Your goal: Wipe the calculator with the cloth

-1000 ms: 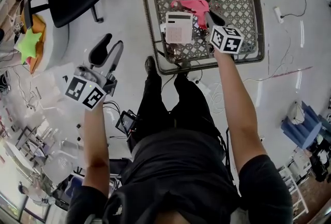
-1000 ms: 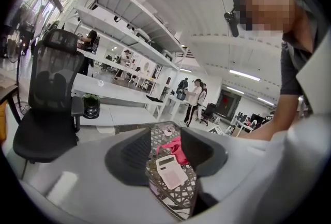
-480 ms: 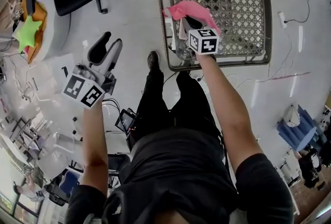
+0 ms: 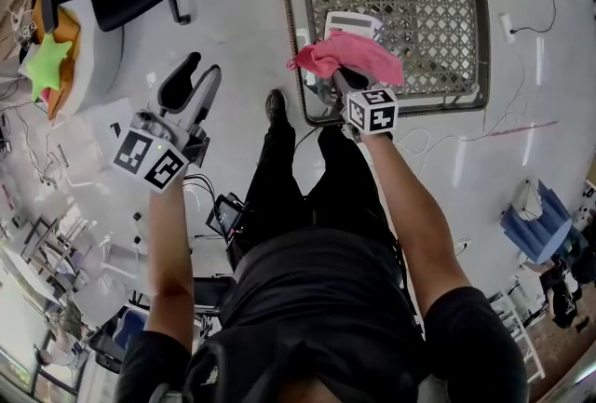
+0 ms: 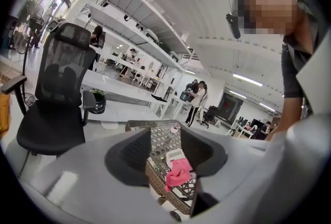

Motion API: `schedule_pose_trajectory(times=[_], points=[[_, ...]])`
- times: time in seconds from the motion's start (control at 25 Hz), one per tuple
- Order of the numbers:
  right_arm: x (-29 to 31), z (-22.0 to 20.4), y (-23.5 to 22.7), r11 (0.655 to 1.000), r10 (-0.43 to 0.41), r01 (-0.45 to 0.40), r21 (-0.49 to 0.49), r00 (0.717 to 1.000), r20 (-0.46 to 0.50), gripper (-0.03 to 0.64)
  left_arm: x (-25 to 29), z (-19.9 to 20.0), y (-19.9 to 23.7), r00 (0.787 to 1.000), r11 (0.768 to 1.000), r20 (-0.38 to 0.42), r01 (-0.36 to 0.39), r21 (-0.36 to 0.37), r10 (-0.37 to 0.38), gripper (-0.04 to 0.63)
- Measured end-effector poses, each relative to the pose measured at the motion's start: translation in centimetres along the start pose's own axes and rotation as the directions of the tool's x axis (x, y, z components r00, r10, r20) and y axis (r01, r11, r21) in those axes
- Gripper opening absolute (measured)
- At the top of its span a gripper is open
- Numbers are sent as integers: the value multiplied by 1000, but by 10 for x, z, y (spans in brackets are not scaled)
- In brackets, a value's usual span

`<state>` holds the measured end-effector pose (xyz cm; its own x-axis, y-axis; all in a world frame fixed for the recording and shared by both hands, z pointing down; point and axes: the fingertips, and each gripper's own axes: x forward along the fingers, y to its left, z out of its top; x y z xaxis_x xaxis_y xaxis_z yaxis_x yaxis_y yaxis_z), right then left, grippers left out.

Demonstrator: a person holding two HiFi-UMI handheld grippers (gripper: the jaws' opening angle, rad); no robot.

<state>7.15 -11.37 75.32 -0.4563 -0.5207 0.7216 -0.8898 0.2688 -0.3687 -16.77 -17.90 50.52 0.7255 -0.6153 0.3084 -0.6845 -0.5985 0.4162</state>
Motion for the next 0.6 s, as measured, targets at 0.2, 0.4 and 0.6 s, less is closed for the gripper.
schedule_pose_trajectory(times=[0.2, 0.4, 0.6], points=[[-23, 8, -50, 994, -98, 97, 42, 995, 32, 28, 7, -1, -4, 1000, 1000, -8, 11, 0, -11, 191], [-26, 47, -89, 986, -159, 154, 61, 983, 89, 28, 10, -2, -4, 1000, 1000, -11, 11, -2, -11, 191], [-11, 85, -93, 987, -158, 153, 46, 979, 127, 28, 5, -3, 0, 1000, 1000, -10, 0, -6, 0, 190]])
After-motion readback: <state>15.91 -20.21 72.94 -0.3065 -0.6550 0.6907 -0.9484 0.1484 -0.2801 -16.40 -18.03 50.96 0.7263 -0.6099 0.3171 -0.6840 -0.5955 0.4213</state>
